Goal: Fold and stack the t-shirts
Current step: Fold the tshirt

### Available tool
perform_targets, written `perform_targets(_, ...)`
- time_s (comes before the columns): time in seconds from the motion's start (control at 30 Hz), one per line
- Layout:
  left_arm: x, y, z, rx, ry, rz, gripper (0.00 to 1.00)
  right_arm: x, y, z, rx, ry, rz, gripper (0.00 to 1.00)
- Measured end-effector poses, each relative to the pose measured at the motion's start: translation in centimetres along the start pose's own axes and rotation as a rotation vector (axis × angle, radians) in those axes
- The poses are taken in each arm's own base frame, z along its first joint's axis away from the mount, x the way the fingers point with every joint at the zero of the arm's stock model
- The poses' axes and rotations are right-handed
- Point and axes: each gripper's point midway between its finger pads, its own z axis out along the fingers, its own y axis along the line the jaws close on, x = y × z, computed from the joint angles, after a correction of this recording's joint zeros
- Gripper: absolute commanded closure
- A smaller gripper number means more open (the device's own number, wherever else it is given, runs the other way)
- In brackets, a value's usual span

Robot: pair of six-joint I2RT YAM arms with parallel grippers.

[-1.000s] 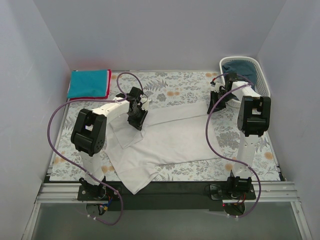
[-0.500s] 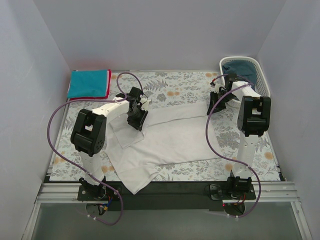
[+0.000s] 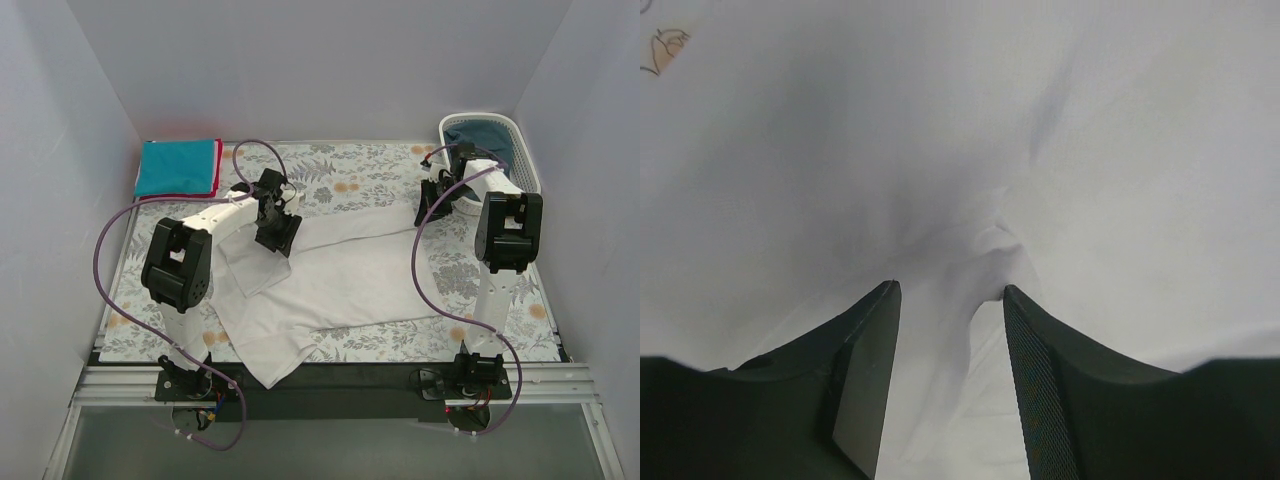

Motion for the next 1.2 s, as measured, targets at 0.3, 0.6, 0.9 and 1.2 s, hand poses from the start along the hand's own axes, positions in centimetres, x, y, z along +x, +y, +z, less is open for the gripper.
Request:
perform_targets(0.3, -2.1, -0.9, -1.0, 0.045, -0.055, 0.008, 0.56, -0.3, 0.2, -0.3, 0.0, -0.004, -0.009, 0.99)
perform_targets(0.6, -1.7, -1.0, -0.7, 0.051, -0.04, -0.002, 0.69, -0.2, 0.1, -0.4, -0.001, 0.0, -0.013, 0.99)
perform_targets(0.9, 0.0, -1.0, 0.0, 0.053, 0.005, -0.008, 0.86, -0.1, 0.2, -0.4, -0.002, 0.004, -0.012, 0.99)
perform_targets(1.2, 0.3, -1.0, 0.1, 0.053, 0.011, -0.01, 1.0, 0.2, 0.3, -0.4, -0.004, 0.015, -0.007, 0.99)
